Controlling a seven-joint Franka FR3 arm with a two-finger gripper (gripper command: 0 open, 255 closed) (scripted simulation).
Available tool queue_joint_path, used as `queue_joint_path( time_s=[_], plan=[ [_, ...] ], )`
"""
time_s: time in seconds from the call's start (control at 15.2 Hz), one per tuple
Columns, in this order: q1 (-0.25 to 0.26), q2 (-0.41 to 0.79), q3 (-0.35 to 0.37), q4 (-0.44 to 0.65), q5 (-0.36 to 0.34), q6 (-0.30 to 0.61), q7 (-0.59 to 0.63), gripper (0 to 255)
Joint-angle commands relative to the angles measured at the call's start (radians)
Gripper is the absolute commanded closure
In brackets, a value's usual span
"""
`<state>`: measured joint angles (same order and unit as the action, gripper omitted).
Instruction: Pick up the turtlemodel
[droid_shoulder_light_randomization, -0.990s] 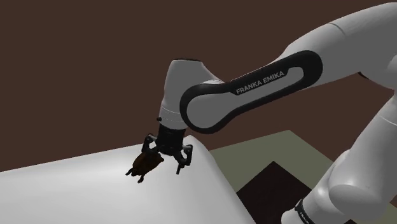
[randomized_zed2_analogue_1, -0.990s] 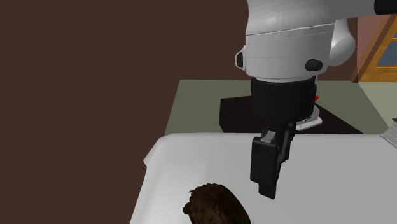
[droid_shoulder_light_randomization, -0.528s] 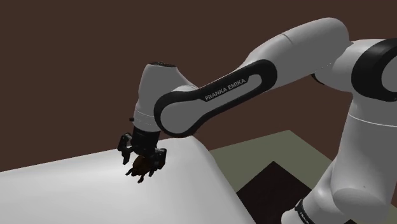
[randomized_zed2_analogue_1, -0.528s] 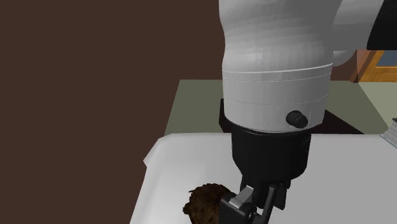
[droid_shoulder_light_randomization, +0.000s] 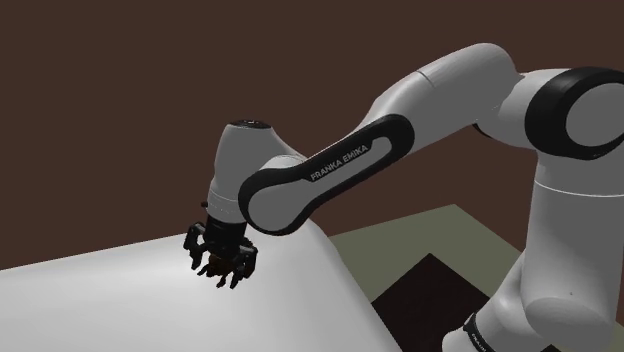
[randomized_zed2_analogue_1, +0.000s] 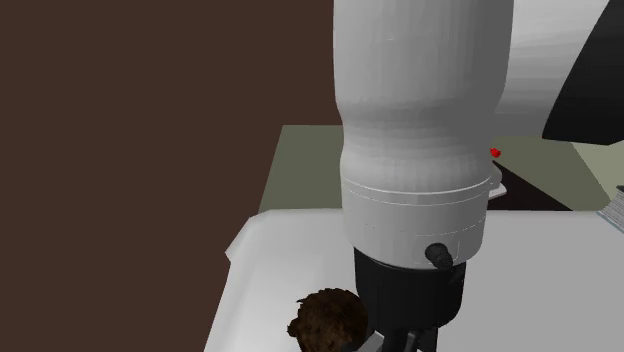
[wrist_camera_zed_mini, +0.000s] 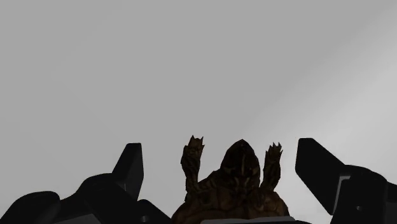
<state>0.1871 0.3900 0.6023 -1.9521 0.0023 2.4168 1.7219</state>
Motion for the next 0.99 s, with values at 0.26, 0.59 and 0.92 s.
queue_joint_path(
  time_s=[0.26,0.59,0.92],
  plan=[
    [0.001,0.002,-0.001,-0.003,-0.001,0.005,0.001,255],
    [0.002,0.0,0.0,-0.003,-0.001,0.004,0.002,255],
    [-0.01,-0.031,0.011,0.013,0.017,-0.04,-0.004,255]
  ],
)
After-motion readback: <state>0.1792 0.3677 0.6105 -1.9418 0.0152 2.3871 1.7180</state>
